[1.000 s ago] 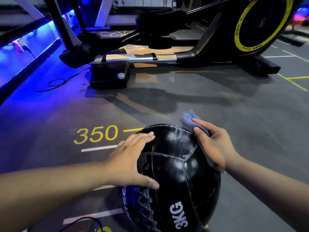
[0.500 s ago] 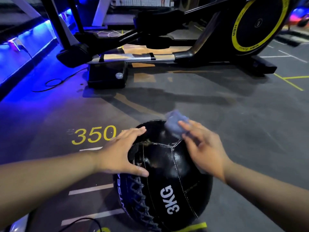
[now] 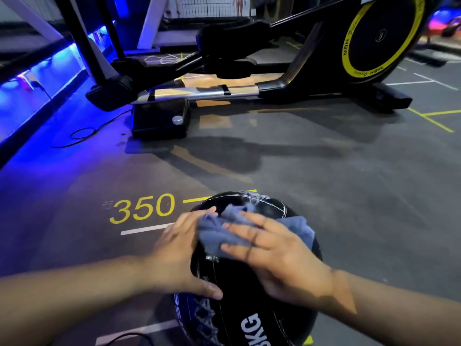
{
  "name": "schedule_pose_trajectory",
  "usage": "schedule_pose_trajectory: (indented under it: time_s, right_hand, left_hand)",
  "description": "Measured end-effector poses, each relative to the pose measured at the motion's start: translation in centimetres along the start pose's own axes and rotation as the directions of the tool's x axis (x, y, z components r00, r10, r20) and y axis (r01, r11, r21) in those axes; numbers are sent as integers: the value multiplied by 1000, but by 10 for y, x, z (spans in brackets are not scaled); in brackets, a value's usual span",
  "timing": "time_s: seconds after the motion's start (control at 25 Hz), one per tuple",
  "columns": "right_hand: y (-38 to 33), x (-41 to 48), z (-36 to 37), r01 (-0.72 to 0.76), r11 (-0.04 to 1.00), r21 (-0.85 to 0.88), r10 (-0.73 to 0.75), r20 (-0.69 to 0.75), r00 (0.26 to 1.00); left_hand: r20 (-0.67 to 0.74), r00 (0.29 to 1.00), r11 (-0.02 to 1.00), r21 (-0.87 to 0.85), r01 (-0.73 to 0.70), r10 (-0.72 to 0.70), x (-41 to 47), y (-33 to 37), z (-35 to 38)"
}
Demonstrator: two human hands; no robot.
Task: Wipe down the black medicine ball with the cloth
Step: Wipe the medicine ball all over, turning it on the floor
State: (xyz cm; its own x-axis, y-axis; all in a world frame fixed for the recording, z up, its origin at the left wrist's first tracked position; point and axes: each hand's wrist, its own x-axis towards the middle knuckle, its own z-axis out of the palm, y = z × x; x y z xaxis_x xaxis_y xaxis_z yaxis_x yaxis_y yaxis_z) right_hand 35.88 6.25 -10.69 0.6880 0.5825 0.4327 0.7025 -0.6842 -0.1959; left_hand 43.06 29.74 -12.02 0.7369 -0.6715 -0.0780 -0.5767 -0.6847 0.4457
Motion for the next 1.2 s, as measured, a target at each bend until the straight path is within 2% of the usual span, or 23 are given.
schedule_pose_trajectory:
  time_s: [0.04,0.08,0.12,0.16,0.2,0.24,0.32,0.36,0.4,0.44,0.56,0.6,0.68,0.72,0.8,0.92,1.08,1.2]
  right_hand:
    - [-1,3,-2,70,997,-27,-69,52,996]
    - [4,4,-1,71,997,-25,-70,48,996]
    - [13,5,0,-9,1000,14,9,5,1000]
    - [24,4,-1,-155,983,99,161,-57,985]
    - [39,2,-2,-329,926,184,354,-124,927]
    - [54,0,-6,-485,840,242,528,-164,833]
    - [82,-7,-13,-749,605,269,789,-74,610]
    - [91,-9,-14,-810,522,269,843,-14,538]
    - [95,-9,-14,-812,518,270,842,8,540]
    - [93,-7,-14,-768,581,269,798,-3,602]
    - [67,8,-10,-460,873,162,466,3,885]
    - [59,10,-12,-357,926,124,355,39,934]
    - [51,11,-14,-219,971,91,213,73,974]
    - [51,12,-15,-207,973,107,200,70,977]
    - [58,14,-16,-317,925,209,320,21,947]
    - [79,18,-22,-547,781,301,550,84,831]
    - [101,-10,-36,-648,696,309,629,173,758]
    - [107,-30,-34,-757,573,313,762,137,633]
  left_hand:
    - [-4,1000,1000,-2,4,-4,-1,-1,0]
    - [3,1000,1000,18,1,-1,-2,-2,0]
    - [16,1000,999,43,-5,4,-2,-2,0]
    - [29,999,998,53,-16,15,-3,-2,0]
    - [41,999,999,42,-30,29,-4,-1,1]
    - [48,998,999,27,-42,41,-6,1,1]
    - [41,997,997,47,-66,65,-7,7,4]
    - [38,997,995,69,-73,71,-8,9,6]
    - [30,996,993,81,-81,79,-8,13,8]
    - [19,996,993,83,-83,81,-9,16,10]
    - [3,995,991,92,-101,101,-15,21,13]
    - [2,994,989,95,-113,113,-18,21,14]
    - [5,991,985,113,-130,130,-24,20,15]
    - [-2,990,983,123,-137,138,-26,19,17]
    - [-16,990,982,132,-137,140,-25,20,18]
    - [-12,990,982,133,-137,140,-20,24,17]
    - [4,995,992,84,-98,98,-10,29,9]
    - [21,995,992,83,-95,93,-6,30,7]
